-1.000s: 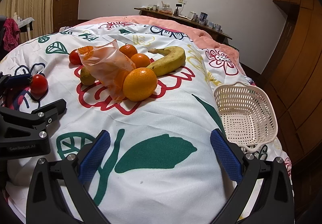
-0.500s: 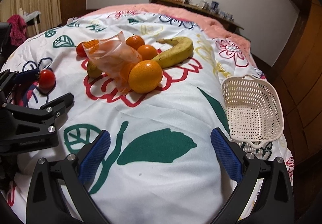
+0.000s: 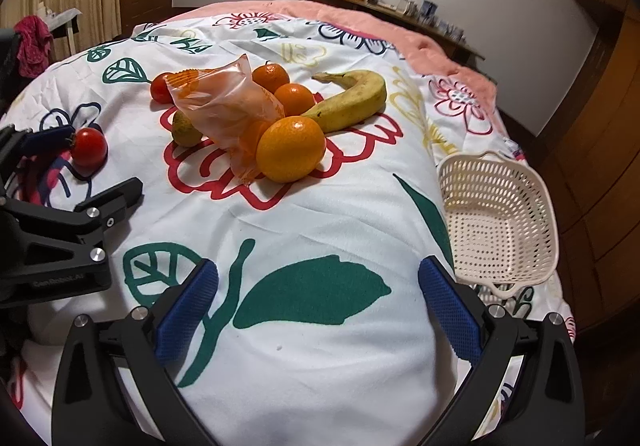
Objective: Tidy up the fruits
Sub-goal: 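Close the left gripper on the red tomato while the right gripper approaches the large orange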
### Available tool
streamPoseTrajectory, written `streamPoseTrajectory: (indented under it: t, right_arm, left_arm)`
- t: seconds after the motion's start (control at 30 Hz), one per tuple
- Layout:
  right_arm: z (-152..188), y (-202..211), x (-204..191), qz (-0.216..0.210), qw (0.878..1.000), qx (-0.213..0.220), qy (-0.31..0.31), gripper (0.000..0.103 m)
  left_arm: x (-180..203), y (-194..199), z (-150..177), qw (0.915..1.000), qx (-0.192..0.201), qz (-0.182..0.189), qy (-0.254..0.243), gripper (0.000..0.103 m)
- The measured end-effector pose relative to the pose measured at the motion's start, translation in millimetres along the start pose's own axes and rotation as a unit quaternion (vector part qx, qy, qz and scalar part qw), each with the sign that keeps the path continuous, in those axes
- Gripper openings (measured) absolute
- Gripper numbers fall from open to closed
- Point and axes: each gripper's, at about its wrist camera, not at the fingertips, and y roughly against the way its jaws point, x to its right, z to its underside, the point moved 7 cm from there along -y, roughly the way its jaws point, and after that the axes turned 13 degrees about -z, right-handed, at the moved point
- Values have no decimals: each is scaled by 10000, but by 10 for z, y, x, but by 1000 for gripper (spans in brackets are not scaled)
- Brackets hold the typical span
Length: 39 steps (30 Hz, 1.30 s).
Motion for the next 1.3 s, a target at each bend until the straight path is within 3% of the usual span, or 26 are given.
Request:
streamPoseTrajectory:
  t: [0.13, 0.3, 0.5, 0.6, 0.9, 0.97, 1.3]
  right_arm:
    - [5, 0, 17, -18, 10000, 8, 9, 98]
    - [-1, 12, 37, -142, 9999, 31, -73, 98]
    - [-27, 121, 70, -453, 9983, 225, -279, 98]
    - [-70, 215, 62, -516, 9976, 383, -243, 98]
    - [-184, 437, 109, -801, 9926, 801, -430, 98]
    - [-184, 415, 145, -918, 9910, 787, -579, 98]
    - [-210, 340, 227, -1063, 9888, 746, -735, 98]
  left_arm:
    - [-81, 96, -30, 9998, 42, 182, 83, 101]
    - [-312, 271, -155, 9992, 274, 137, 262, 101]
    - [-601, 332, -202, 9970, 209, 365, 648, 101]
    - [-599, 331, -172, 9972, 196, 421, 593, 100]
    - [-253, 239, -130, 9972, 97, 704, 239, 68]
    - [-240, 154, -120, 9969, -38, 718, 306, 55]
    - [-288, 189, -109, 9967, -125, 704, 392, 35]
